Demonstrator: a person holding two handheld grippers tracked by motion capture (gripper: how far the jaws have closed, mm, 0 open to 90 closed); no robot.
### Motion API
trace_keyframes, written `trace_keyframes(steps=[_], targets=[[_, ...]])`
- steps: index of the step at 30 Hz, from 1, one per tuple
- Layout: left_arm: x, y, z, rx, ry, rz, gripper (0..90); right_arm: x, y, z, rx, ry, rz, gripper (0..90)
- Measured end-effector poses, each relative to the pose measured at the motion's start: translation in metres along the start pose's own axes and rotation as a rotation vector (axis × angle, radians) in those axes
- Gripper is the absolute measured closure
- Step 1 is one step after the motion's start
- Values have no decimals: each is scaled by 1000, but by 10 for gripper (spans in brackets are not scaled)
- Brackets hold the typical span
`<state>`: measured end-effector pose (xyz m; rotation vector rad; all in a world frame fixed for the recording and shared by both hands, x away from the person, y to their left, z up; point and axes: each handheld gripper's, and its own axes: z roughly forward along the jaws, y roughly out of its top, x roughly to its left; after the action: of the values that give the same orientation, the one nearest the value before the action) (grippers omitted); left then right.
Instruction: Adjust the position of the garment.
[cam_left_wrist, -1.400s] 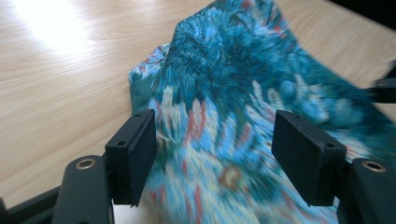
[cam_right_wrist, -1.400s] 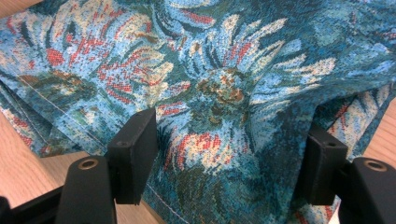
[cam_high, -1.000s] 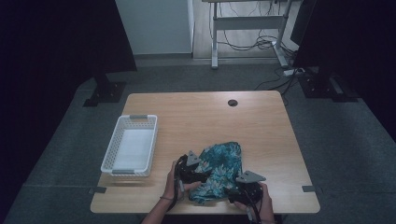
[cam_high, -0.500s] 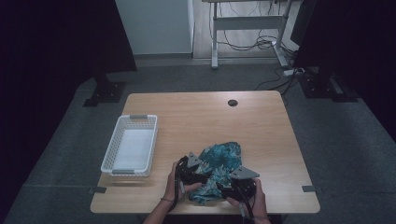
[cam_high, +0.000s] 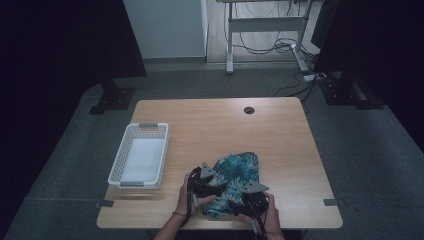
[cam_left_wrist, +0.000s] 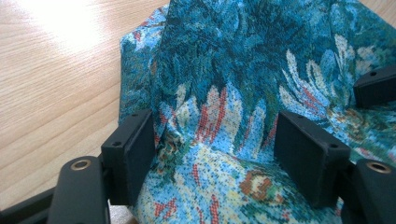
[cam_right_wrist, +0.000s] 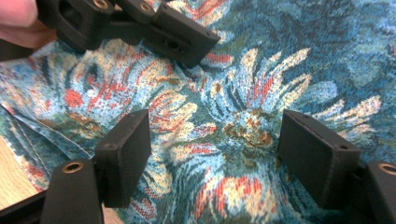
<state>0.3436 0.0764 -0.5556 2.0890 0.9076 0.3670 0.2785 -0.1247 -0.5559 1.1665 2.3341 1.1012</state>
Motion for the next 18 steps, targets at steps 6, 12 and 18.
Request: trace_keyframes(steps=[6, 12, 18], targets=[[-1, 0, 1, -2, -3, -4, 283, 0, -3, 0, -10, -1, -4, 245], [-5, 3, 3, 6, -15, 6, 283, -3, -8, -4, -17, 1, -2, 247], [-11, 7, 10, 8, -31, 16, 283, -9, -13, -11, -17, 8, 8, 254]])
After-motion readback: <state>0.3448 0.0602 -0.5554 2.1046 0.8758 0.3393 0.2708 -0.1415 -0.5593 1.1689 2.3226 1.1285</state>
